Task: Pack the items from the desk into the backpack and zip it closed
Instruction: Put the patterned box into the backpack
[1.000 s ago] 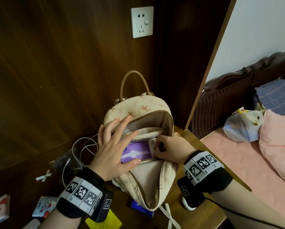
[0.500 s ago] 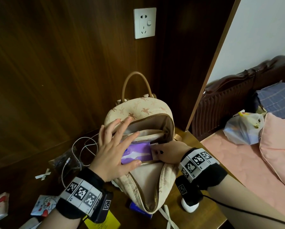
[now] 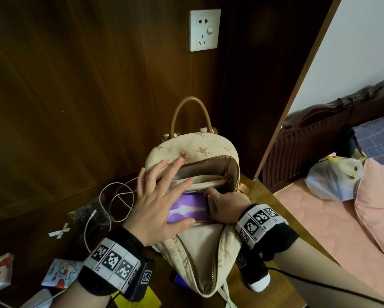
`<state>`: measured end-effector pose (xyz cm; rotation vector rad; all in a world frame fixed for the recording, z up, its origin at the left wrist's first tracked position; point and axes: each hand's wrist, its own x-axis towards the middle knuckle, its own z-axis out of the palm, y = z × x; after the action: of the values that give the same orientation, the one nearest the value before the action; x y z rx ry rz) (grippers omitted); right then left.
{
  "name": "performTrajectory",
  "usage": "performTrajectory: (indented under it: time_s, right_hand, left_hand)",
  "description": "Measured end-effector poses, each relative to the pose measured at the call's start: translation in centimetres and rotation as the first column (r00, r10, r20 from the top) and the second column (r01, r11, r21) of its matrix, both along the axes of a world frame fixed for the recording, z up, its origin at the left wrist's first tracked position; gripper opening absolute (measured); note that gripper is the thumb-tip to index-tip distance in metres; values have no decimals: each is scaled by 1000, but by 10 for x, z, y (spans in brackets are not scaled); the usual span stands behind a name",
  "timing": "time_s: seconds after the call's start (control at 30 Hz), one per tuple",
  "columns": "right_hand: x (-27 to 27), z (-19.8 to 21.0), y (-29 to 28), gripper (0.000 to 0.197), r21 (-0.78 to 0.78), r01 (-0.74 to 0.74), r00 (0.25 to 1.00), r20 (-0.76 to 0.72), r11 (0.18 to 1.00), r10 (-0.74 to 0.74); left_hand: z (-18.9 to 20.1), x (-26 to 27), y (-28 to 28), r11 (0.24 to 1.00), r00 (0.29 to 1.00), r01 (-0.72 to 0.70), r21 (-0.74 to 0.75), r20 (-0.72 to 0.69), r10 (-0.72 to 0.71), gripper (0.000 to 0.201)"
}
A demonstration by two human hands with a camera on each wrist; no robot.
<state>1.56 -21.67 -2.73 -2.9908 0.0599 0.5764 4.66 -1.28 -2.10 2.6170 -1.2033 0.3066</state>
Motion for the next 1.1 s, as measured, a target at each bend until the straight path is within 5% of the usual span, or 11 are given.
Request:
performTrajectory:
  time_s: [0.23,0.43,0.83,1.1]
  right_hand:
    - [4,-5,-1,44,-24,-52,991,-125,998,49]
    - [8,0,-5,54,152,-24,982,-180,988,52]
    - [-1,21,-24,39,243,9,999,-40,970,1]
    - [-24,60,-25,32,265,-16,981,193,964,-37]
  left_hand:
    - [0,0,0,1000,1000,-7,-1,-2,7,76]
    - [2,3,1,1000,1000,-19,15,-18,19,75]
    - [3,8,3,1000,1000,-4,-12,-22,4,70]
    - [12,7,11,994,999,33,-101,-31,-37,53]
